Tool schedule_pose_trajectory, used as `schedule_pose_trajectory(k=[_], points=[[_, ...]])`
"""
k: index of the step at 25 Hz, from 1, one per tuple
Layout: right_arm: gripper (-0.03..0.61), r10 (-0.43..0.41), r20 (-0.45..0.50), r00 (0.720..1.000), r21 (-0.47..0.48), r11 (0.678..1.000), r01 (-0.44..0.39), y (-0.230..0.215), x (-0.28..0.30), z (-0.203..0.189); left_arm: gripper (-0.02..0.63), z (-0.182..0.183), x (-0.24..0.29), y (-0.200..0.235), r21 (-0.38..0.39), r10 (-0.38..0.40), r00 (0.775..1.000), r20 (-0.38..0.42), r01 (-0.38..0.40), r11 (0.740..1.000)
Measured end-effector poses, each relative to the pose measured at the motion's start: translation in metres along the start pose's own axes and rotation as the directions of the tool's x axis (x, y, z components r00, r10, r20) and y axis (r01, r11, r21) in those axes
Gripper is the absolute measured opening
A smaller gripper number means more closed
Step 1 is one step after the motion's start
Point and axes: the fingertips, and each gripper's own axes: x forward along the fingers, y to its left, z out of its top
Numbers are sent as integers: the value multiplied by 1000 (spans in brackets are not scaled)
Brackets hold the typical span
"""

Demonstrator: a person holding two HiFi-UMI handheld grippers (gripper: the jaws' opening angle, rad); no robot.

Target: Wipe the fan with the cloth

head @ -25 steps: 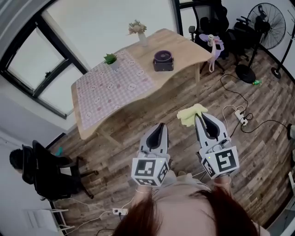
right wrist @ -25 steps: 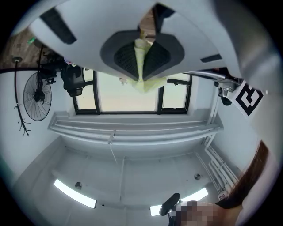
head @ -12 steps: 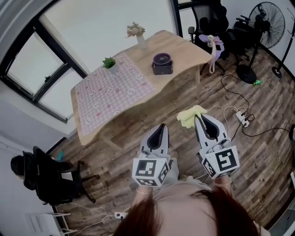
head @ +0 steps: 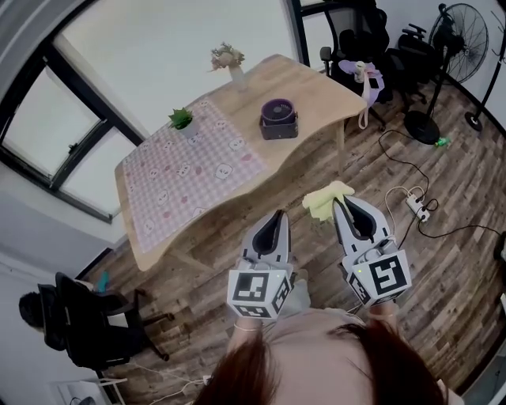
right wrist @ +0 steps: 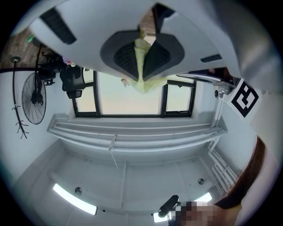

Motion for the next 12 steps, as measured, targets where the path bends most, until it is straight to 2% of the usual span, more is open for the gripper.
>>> schedule_pose_trajectory(k=[12], points=[[25, -41, -4, 999, -2, 999, 41, -12, 83, -4, 15, 13, 53, 66, -2, -34, 999, 0, 34, 999]])
